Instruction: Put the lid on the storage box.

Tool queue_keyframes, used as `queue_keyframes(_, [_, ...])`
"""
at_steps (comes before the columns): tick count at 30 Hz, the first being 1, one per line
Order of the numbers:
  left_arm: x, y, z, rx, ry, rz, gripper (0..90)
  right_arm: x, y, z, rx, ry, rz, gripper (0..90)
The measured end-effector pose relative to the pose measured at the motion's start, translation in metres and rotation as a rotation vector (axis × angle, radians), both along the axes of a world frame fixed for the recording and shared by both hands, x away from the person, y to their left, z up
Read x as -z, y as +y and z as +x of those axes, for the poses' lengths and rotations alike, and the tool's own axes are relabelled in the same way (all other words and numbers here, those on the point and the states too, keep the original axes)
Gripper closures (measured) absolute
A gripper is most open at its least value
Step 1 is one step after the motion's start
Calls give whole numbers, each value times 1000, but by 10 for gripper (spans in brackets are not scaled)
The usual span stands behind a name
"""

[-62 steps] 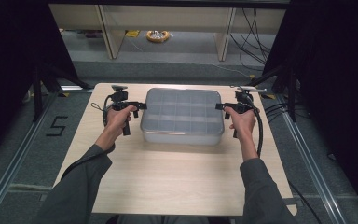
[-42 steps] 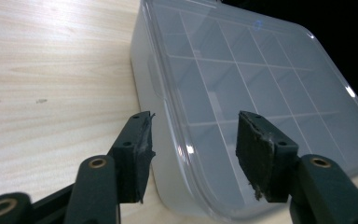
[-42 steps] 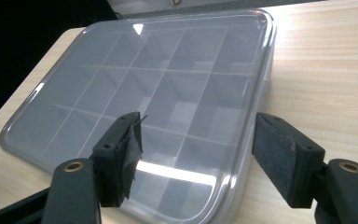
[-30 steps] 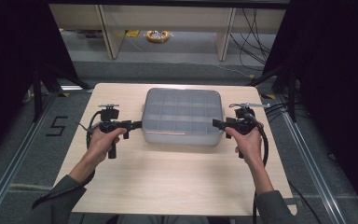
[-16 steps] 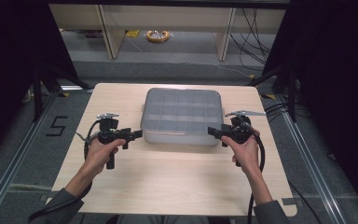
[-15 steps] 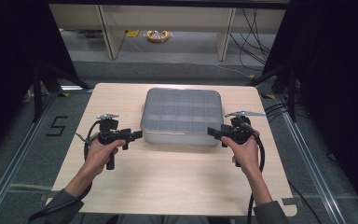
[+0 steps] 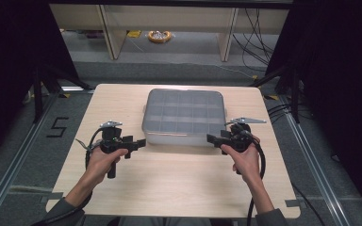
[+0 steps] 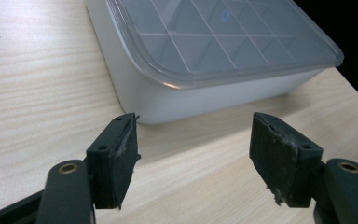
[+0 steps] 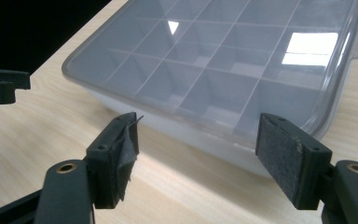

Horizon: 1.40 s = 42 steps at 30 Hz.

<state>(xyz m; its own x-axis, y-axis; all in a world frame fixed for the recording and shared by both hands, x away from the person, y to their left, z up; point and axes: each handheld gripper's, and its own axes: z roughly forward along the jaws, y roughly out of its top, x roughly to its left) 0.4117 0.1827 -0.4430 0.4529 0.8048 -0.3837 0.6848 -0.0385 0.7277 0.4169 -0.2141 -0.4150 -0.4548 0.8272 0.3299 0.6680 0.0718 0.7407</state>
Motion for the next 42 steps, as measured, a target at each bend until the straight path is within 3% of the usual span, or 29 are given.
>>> queue_keyframes(3, [3,-2,-4,17,0,14,309,4,-1,-2,-35,-26,-50,298])
queue_keyframes(4, [3,-2,-4,17,0,14,308,3,2,-6,-15,-2,-21,298])
queue_keyframes(5, [5,-5,-8,20,-3,4,308,4,-1,-5,-36,-29,-38,298])
queue_keyframes(8, [7,-8,-13,30,-5,25,301,4,1,-11,-34,-16,-26,298])
queue_keyframes(10, [9,-8,-15,53,-4,50,297,5,0,-12,-41,-36,-40,298])
queue_keyframes(12, [11,-10,-17,54,2,38,292,5,0,-14,-47,-40,-41,298])
queue_keyframes(13, [12,-11,-18,59,3,42,291,4,3,-17,-26,-12,-12,297])
queue_keyframes(15, [14,-12,-21,71,5,52,289,5,1,-17,-51,-34,-45,297])
queue_keyframes(16, [15,-14,-23,65,0,35,287,5,2,-18,-51,-35,-45,297])
queue_keyframes(23, [21,-22,-35,115,3,72,283,8,3,-25,-73,-35,-48,292])
queue_keyframes(24, [22,-23,-36,121,3,67,282,8,6,-29,-59,-9,-33,292])
queue_keyframes(25, [22,-24,-38,135,2,76,281,9,4,-28,-83,-34,-49,292])
queue_keyframes(27, [24,-27,-44,126,6,51,280,11,5,-31,-80,-31,-51,292])
queue_keyframes(30, [24,-26,-50,146,-13,65,278,12,6,-36,-88,-35,-59,292])
queue_keyframes(31, [23,-24,-51,147,-16,78,277,12,7,-38,-88,-20,-44,292])
queue_keyframes(32, [23,-24,-54,138,-22,66,277,12,9,-41,-78,-14,-31,292])
queue_keyframes(34, [23,-22,-56,140,-28,75,276,13,8,-42,-111,-39,-50,289])
queue_keyframes(41, [27,-21,-68,162,-43,104,273,17,11,-52,-129,-44,-68,285])
queue_keyframes(42, [28,-20,-69,171,-42,121,273,18,13,-54,-121,-21,-37,285])
